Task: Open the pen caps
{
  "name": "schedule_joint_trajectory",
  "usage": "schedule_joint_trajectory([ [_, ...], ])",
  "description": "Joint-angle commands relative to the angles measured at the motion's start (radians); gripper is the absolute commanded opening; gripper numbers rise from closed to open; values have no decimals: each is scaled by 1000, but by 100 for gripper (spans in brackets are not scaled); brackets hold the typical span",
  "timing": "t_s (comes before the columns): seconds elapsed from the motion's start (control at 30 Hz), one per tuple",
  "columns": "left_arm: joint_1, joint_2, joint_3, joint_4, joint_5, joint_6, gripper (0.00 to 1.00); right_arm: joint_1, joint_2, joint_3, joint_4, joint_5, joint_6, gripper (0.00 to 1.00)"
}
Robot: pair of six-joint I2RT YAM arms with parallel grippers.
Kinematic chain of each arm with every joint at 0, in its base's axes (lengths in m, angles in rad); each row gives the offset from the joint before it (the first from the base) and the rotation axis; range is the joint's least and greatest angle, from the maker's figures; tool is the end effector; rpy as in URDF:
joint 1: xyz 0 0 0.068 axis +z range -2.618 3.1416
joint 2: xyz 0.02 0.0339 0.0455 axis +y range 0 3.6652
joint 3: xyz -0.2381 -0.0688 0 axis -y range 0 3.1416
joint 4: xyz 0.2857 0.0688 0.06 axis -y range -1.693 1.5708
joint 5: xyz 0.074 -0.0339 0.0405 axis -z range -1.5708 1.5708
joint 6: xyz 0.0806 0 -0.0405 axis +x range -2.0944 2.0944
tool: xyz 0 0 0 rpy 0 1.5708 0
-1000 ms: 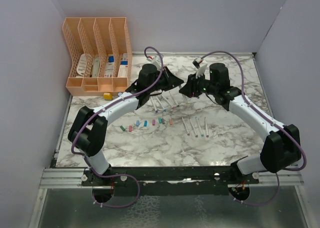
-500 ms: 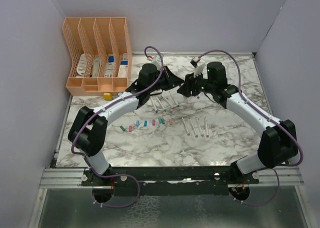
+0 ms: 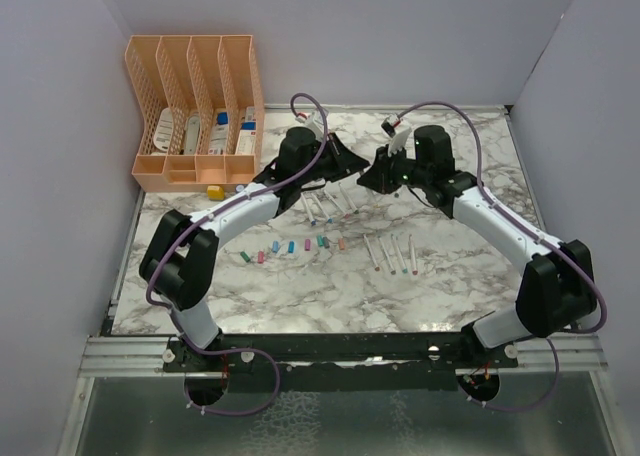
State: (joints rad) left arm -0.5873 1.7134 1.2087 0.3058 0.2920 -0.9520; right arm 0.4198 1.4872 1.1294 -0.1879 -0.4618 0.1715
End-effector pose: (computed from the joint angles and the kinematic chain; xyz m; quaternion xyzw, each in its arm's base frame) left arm 0.3877 -0.2859 0.2337 -0.0482 0.7696 -0.5169 0.3717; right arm 0.3631 0.2014 0.2311 -0.2164 0.8279 0.3299 0.3986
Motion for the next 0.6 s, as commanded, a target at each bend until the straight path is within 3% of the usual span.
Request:
schedule_joint_trajectory([
  [0.0, 70, 23, 80, 32, -60, -20, 0, 8, -109, -94, -38, -17, -4, 1],
  [0.37, 191, 72, 233, -54, -71, 18, 0, 8, -253, -245, -99, -10, -1, 1],
  [0.57, 186, -1, 177, -354, -125, 183, 0, 8, -206, -198, -111, 121, 16, 1],
])
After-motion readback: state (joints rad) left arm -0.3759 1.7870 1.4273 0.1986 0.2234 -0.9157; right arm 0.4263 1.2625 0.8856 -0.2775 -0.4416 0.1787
